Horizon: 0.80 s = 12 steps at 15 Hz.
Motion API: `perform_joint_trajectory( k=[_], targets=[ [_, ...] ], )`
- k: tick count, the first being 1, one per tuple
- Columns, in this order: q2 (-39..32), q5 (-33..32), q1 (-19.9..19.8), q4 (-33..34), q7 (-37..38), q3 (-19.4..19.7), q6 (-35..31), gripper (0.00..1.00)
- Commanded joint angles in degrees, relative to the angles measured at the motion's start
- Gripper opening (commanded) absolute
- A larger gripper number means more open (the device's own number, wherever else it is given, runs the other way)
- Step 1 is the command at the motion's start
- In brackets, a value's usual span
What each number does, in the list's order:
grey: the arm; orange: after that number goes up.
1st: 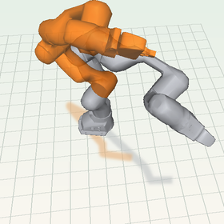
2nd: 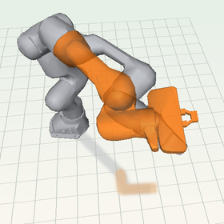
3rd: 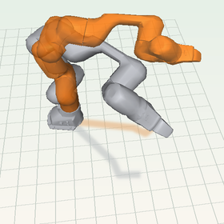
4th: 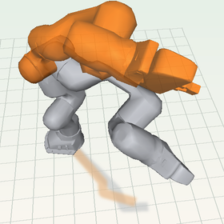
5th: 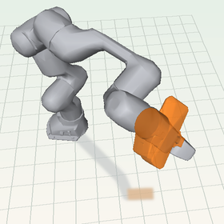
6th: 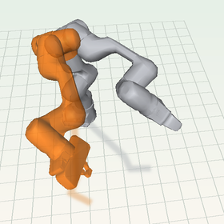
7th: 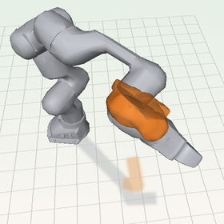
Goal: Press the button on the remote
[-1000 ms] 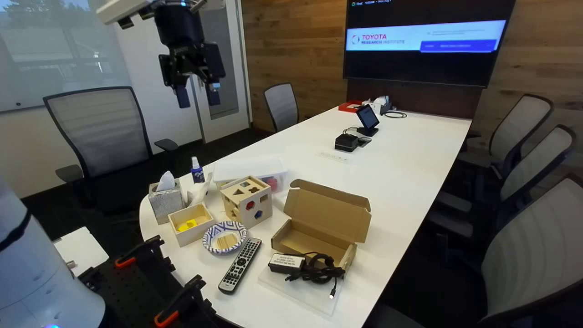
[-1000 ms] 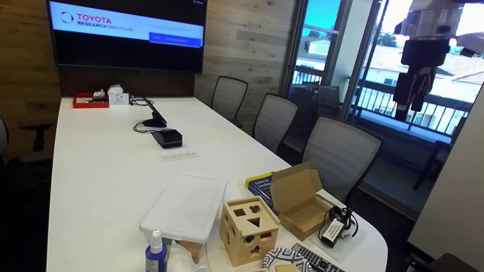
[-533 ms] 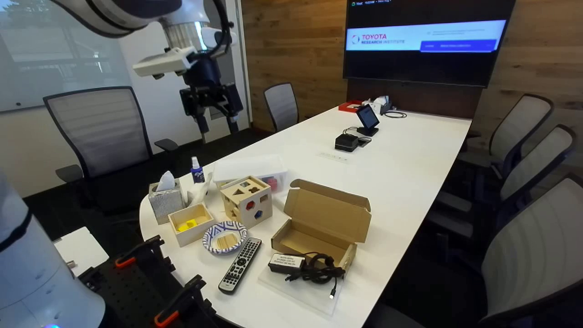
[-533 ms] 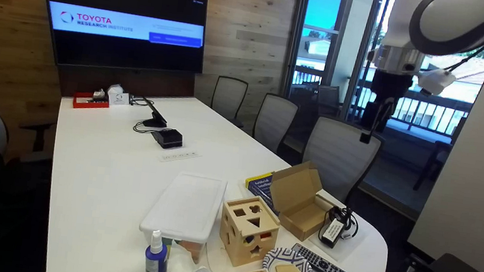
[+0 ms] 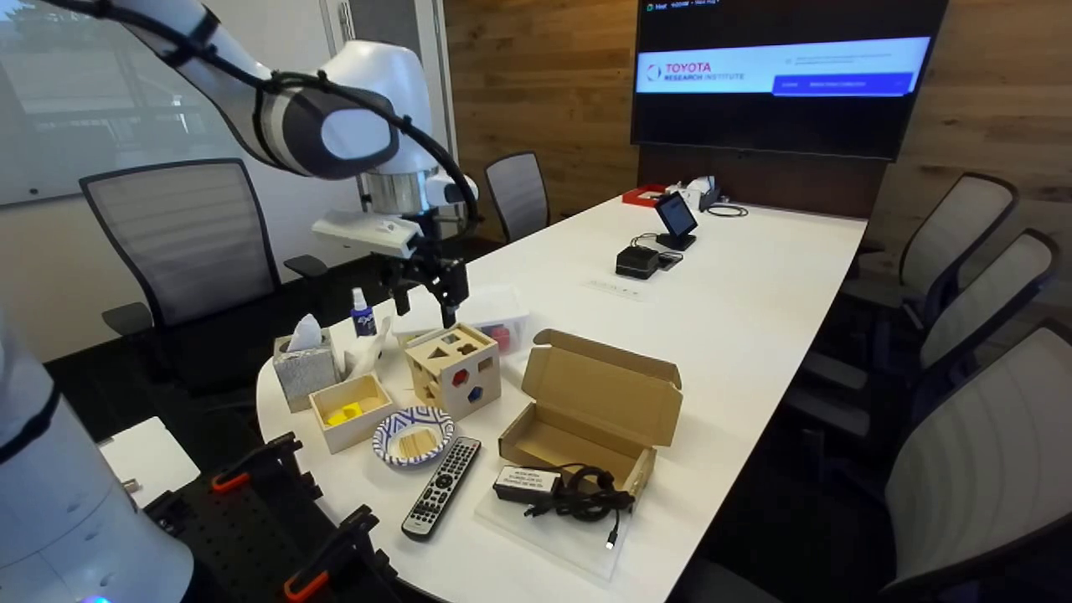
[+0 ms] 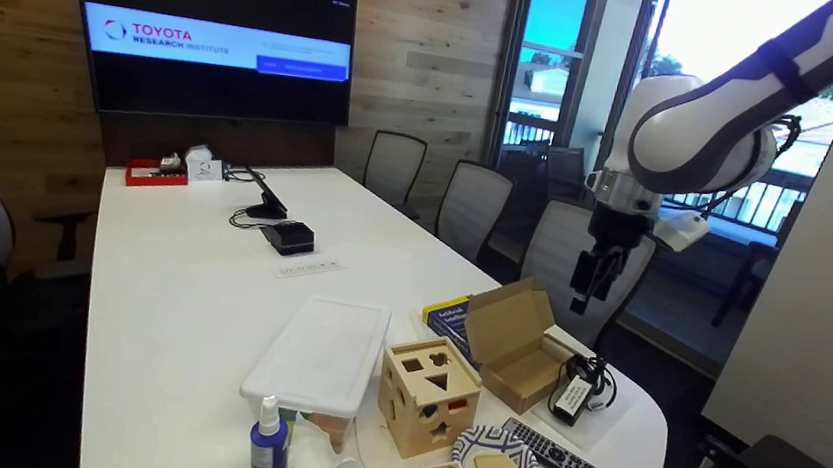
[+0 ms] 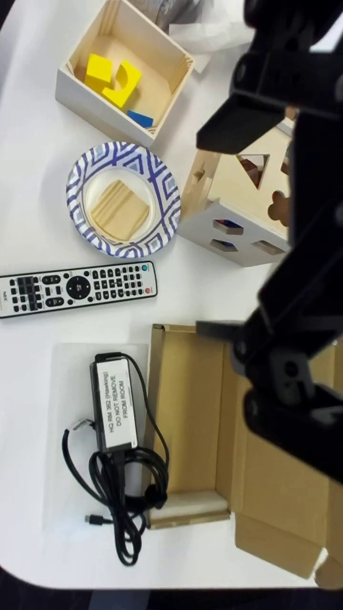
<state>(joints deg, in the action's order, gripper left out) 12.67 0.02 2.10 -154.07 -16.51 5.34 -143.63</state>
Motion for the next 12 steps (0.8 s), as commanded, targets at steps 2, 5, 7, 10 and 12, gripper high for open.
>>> perform_joint_trajectory(
  k=[2, 5, 7, 10, 12],
  targets=[
    [-10.48, 11.98, 1.28, 1.25, -10.30, 1.01, -6.21, 0.49],
    [-15.72, 18.57, -0.22, 2.07, -15.60, -0.73, -7.37, 0.27],
    [-19.02, 21.34, -1.56, 2.65, -17.79, -2.07, -7.71, 0.12],
    [-24.45, 21.87, -3.82, 3.90, -17.60, -4.24, -8.95, 0.00],
    [-27.68, 23.02, -6.13, 4.93, -18.44, -6.23, -10.15, 0.00]
  ],
)
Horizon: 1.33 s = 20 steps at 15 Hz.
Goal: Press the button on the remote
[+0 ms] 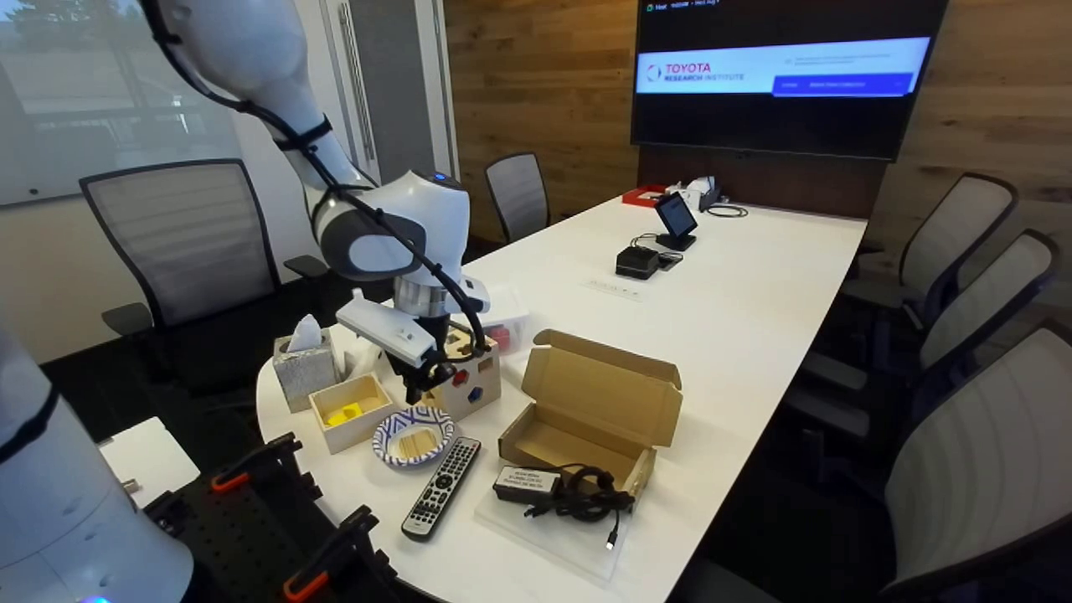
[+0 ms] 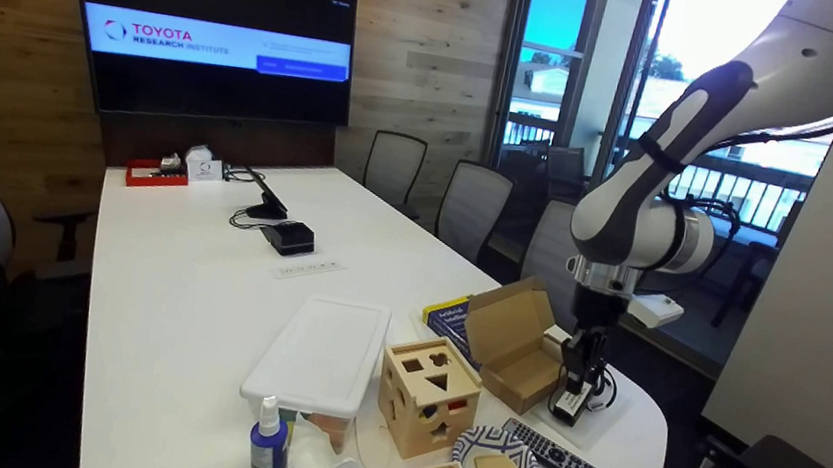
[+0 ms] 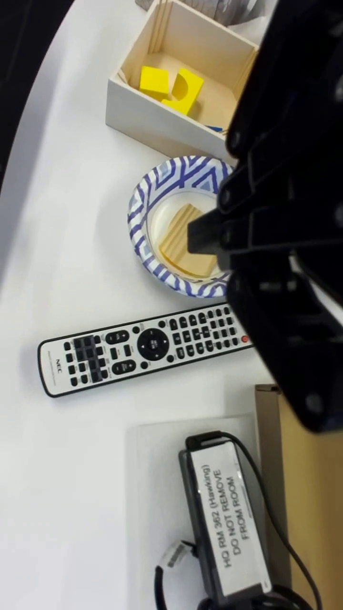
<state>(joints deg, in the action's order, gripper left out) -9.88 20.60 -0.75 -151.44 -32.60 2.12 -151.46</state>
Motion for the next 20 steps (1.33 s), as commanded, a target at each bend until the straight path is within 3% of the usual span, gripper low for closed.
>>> perform_joint_trajectory(
  k=[1, 8, 12, 20],
  targets=[
    [-6.85, 2.70, -4.54, 2.82, -2.45, -4.09, -3.34, 0.00],
    [-16.56, 2.01, -14.73, 5.81, -2.73, -11.71, -8.79, 0.00],
    [-20.40, 0.32, -18.37, 6.09, -1.03, -14.36, -12.23, 0.00],
    [-25.74, -9.33, -17.01, 7.18, 8.83, -12.73, -18.63, 0.00]
  ],
)
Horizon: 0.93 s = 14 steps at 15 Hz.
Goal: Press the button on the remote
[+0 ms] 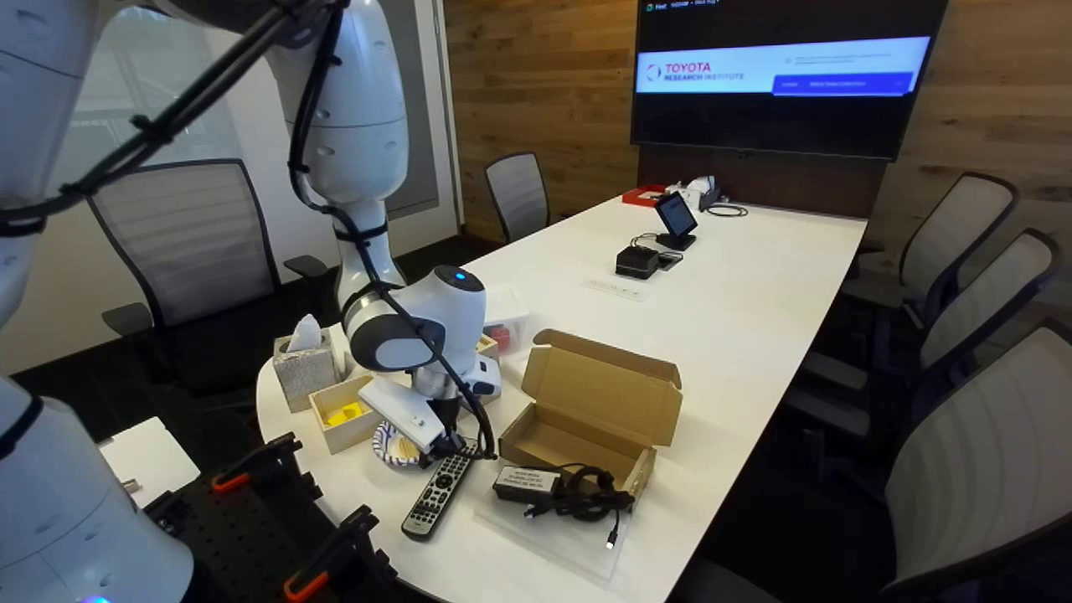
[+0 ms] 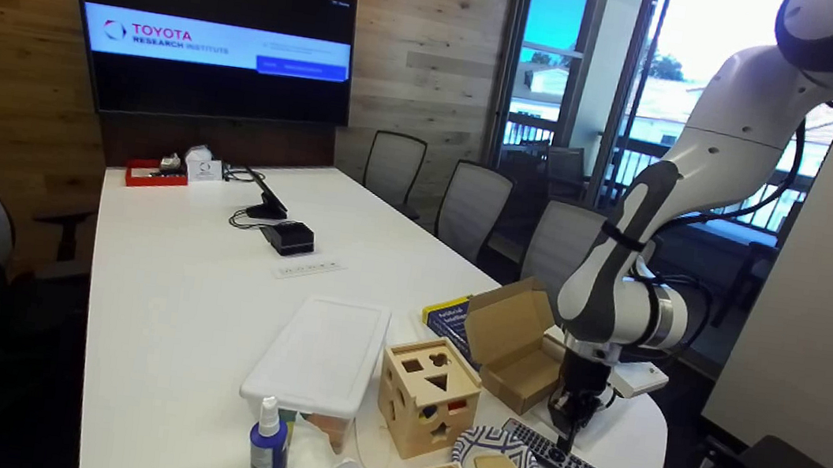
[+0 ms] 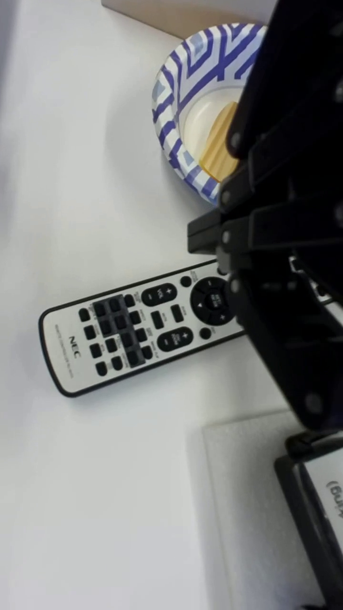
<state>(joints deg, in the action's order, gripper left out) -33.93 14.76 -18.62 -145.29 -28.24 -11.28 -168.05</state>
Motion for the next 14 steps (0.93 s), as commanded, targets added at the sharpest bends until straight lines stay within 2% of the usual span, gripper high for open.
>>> perform_joint_trajectory(
  k=[1, 5, 14],
  targets=[
    [-2.17, -4.71, 1.32, 1.45, 6.02, 1.05, -2.07, 0.00],
    [-3.69, -8.69, 5.40, 3.21, 12.50, 5.11, -1.46, 0.00],
    [-7.60, -11.32, 8.16, 7.42, 16.93, 7.85, -0.96, 0.00]
  ],
)
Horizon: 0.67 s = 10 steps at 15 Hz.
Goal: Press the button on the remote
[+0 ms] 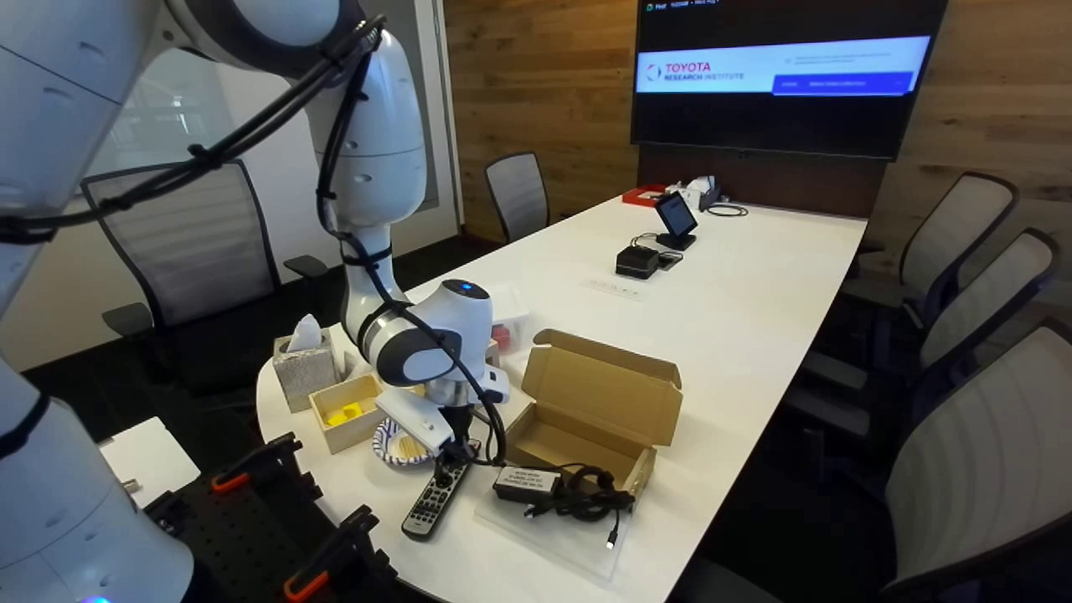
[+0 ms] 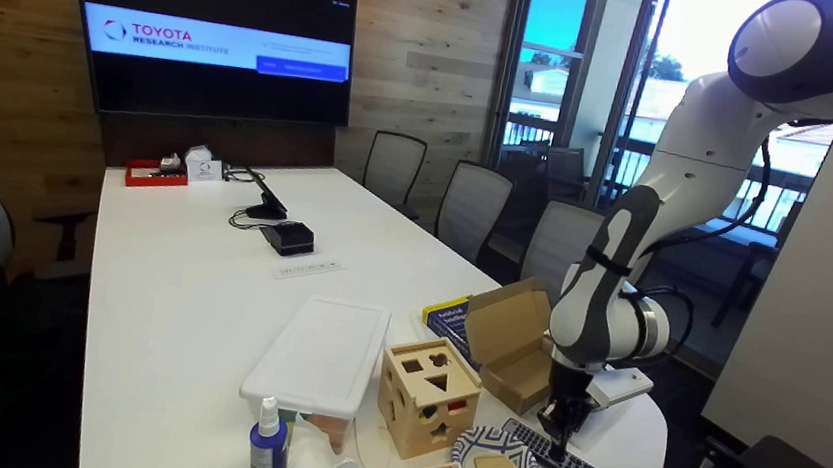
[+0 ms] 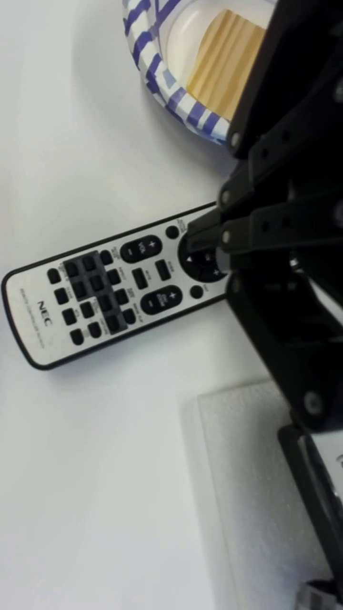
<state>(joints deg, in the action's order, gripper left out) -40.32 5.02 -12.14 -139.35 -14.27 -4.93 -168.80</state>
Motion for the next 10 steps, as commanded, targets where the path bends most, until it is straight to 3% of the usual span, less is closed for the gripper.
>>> perform_joint_trajectory(
  k=[1, 10],
  targets=[
    [-1.49, -1.69, 1.95, 1.82, 3.19, 1.80, 0.00, 0.00],
    [-3.46, -1.51, 2.55, 3.36, 3.93, 1.99, 0.21, 0.00]
  ],
)
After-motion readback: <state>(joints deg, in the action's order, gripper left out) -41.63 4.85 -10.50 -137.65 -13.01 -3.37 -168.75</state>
